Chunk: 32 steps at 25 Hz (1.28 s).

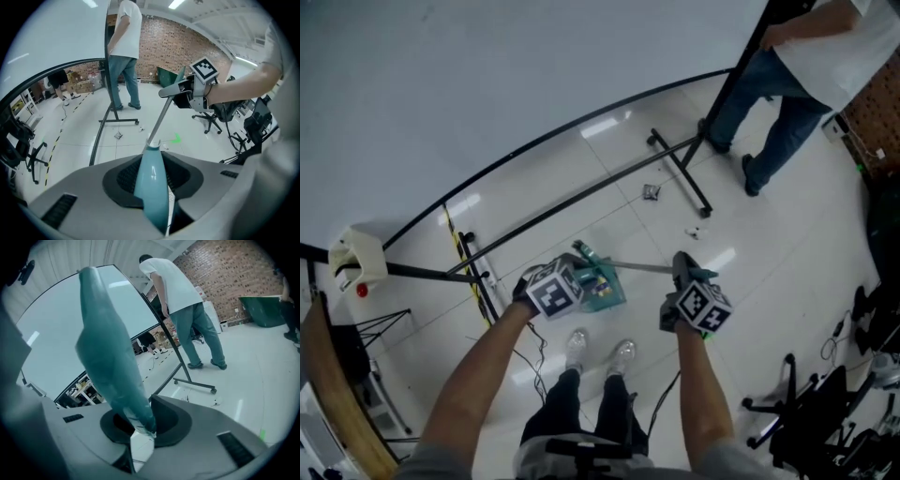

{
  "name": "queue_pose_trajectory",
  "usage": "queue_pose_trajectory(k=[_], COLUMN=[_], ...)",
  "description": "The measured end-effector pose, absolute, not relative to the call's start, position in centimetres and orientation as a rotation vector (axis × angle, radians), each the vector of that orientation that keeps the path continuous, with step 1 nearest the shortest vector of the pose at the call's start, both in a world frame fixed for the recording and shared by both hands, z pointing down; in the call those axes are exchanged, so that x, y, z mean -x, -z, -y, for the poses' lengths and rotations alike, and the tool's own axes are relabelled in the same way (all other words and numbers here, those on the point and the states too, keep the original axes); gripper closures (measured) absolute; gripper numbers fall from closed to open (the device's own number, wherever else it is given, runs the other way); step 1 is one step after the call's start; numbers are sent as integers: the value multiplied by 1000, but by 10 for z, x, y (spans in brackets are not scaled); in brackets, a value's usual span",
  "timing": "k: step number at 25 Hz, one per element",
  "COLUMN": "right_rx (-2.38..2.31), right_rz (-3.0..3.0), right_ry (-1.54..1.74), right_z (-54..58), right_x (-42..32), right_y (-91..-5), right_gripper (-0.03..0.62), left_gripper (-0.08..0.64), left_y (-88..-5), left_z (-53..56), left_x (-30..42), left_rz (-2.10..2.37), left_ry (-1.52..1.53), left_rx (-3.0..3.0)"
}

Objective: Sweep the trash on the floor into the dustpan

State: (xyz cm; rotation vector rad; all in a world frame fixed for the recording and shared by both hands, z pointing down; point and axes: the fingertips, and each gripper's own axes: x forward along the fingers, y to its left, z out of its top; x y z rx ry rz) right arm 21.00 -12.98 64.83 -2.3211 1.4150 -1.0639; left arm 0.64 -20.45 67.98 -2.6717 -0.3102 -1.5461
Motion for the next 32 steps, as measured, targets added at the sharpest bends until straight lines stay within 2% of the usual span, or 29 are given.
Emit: queue_pose_trajectory(k=[10,19,28,32], right_rx=[2378,2639,2799,2794], right_rz=[-1296,-1091,-857,-827], right_ry=[809,628,604,708], right_z=[83,-32,-148,-169], right_x=[-252,-294,-370,-371], right_y=[-564,-520,-568,-617], right_gripper=[546,546,546,545], left_gripper=[440,440,440,440], left_y=[-662,-644,-663,-676], left_z=[182,128,56,25], left_x=[-17,-65,-117,-131], left_rz=[431,656,752,772], left_ry=[1464,1378,1439,1460], left_rx=[2642,2522,2401,2383])
